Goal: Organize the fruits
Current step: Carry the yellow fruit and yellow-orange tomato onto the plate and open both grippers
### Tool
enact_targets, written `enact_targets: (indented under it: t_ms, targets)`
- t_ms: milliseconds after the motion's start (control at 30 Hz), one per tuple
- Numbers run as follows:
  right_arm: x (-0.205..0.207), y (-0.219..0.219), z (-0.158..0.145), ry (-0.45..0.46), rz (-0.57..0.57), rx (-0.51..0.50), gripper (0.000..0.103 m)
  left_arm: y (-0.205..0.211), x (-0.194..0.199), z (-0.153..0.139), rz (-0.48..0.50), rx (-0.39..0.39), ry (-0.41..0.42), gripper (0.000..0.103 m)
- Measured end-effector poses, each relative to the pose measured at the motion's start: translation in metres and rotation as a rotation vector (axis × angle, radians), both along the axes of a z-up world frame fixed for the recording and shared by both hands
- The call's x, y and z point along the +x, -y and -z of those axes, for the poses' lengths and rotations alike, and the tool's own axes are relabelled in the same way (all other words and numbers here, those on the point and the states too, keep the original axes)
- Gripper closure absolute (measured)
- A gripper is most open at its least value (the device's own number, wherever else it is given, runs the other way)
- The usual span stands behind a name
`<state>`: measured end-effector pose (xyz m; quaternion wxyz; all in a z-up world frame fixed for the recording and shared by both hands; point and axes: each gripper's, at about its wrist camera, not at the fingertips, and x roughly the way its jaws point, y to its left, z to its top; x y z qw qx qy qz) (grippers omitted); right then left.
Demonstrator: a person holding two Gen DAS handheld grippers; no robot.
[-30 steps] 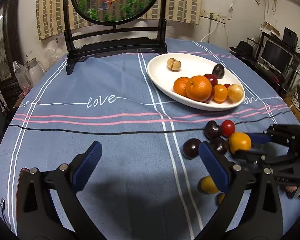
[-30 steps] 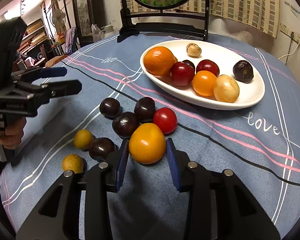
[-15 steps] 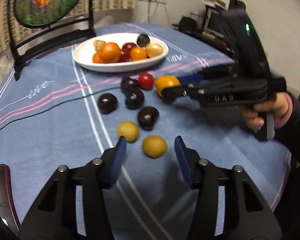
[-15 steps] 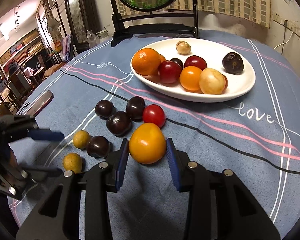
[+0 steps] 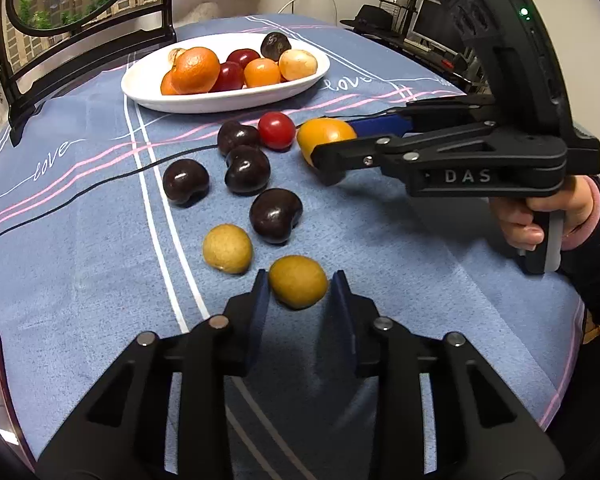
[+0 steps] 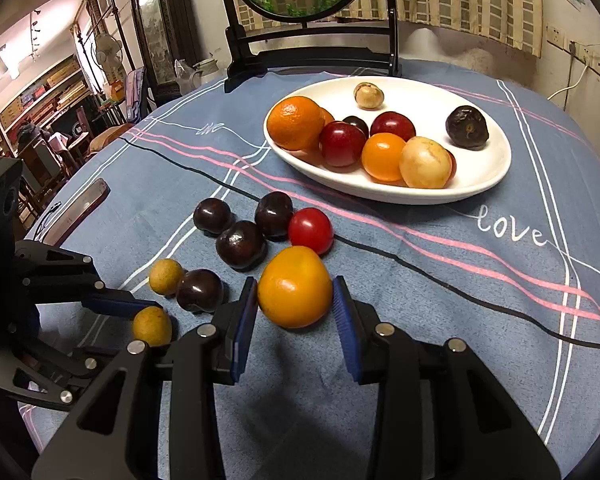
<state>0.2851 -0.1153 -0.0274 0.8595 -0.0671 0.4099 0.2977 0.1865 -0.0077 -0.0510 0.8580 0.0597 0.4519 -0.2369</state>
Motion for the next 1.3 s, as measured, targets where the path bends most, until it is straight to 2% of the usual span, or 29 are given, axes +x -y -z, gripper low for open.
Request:
enact_targets:
  t_ms: [200,300,400,500,567,667,833,900,933,967,1000,1033,1100,1200,1300]
  targets:
    - [-0.001,0.002,-0.005,0.012,0.006,0.01,0.065,0.006,0.001,0.001,-0.002,0.044,0.019,0.074]
    - [-0.001,0.005,-0.009,0.014,0.009,0.024,0.065,0.004,0.001,-0.002,0.006,0.011,0.014,0.074]
    - [0.004,0.012,-0.018,0.013,0.017,0.077,0.065,0.004,0.004,-0.017,0.034,-0.033,0.023,0.074]
    - [0.015,0.024,-0.038,0.087,0.074,0.117,0.065,0.004,0.019,-0.047,0.046,-0.036,0.099,0.074]
    - [0.03,0.032,-0.048,0.135,0.137,0.137,0.065,0.004,0.042,-0.067,0.023,-0.041,0.149,0.074]
    - [0.066,0.043,-0.047,0.149,0.237,0.149,0.065,-0.001,0.094,-0.084,-0.057,-0.063,0.163,0.074]
    - [0.106,0.045,-0.036,0.146,0.277,0.13,0.065,-0.001,0.177,-0.082,-0.148,-0.055,0.119,0.074]
    - [0.12,0.044,-0.035,0.138,0.281,0.131,0.065,0.0,0.193,-0.081,-0.171,-0.037,0.119,0.074]
    - [0.122,0.044,-0.035,0.136,0.288,0.13,0.059,0.0,0.202,-0.079,-0.192,-0.023,0.111,0.072]
    - [0.122,0.045,-0.036,0.133,0.304,0.128,0.053,-0.002,0.207,-0.078,-0.212,-0.012,0.101,0.048]
    - [0.121,0.045,-0.038,0.128,0.311,0.128,0.053,-0.005,0.209,-0.078,-0.246,-0.005,0.098,0.026]
    - [0.116,0.048,-0.04,0.125,0.304,0.133,0.053,-0.011,0.203,-0.082,-0.278,-0.021,0.127,0.025]
    - [0.099,0.046,-0.048,0.124,0.256,0.145,0.053,-0.018,0.193,-0.087,-0.272,-0.035,0.151,0.02]
    - [0.065,0.032,-0.051,0.092,0.136,0.15,0.052,-0.028,0.162,-0.092,-0.309,-0.003,0.204,0.006]
    - [0.031,0.008,-0.042,0.052,0.01,0.109,0.052,-0.039,0.13,-0.086,-0.33,0.023,0.265,0.002]
